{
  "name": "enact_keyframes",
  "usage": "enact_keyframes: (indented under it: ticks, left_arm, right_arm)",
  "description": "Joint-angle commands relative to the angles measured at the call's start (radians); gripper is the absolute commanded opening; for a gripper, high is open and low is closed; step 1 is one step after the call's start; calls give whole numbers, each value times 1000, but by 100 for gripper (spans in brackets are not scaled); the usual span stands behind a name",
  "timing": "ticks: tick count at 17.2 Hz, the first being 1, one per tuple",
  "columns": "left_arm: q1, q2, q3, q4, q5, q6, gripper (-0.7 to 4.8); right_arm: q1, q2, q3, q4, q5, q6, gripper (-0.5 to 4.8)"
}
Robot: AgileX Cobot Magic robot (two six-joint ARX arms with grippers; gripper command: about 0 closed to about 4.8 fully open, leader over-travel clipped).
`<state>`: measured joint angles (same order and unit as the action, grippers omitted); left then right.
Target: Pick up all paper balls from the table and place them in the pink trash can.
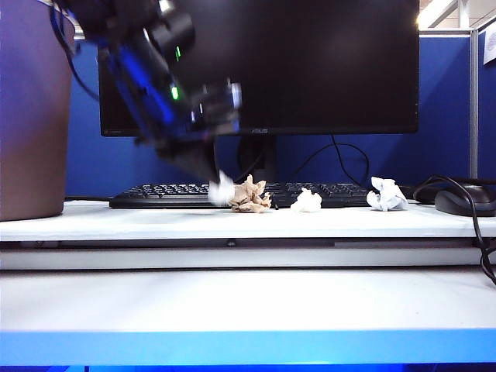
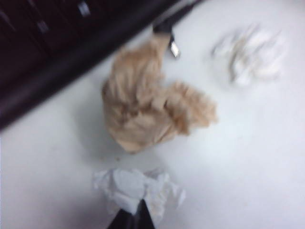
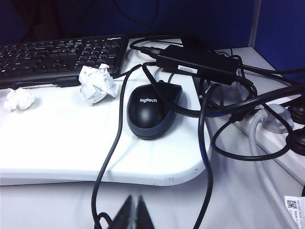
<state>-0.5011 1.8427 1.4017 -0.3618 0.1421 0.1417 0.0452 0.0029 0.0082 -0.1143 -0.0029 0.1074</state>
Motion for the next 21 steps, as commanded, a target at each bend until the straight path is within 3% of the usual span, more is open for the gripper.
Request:
enact_keyframes:
  ticks: [1,9,11,16,18,19,21]
  left_arm:
    - [0,-72,6,12,4,5,-6]
    - [0,-204,6,12,10,4,-6]
    - [0,-266,10,-2,-43,17,-6]
    - [0,-437,164,-236,-200,140,-6]
    - [2,-502,211,-269,-308,173,-6]
    - [16,-533,226,-274,-388,199,-6]
    - [97,-568,243,-298,-457,210,-6]
  right_arm:
    - [0,-2,-2,13,2,-3,-5]
    - [0,-2,-2,14,2,-3,-5]
    - [0,-2,-2,13,2,-3,-5]
    - [0,-2,-2,13,2,-3,-5]
    - [0,-2,-2,13,2,-3,-5]
    - [0,-2,-2,14,2,-3,-5]
    - [0,-2,-2,13,2,-3,-5]
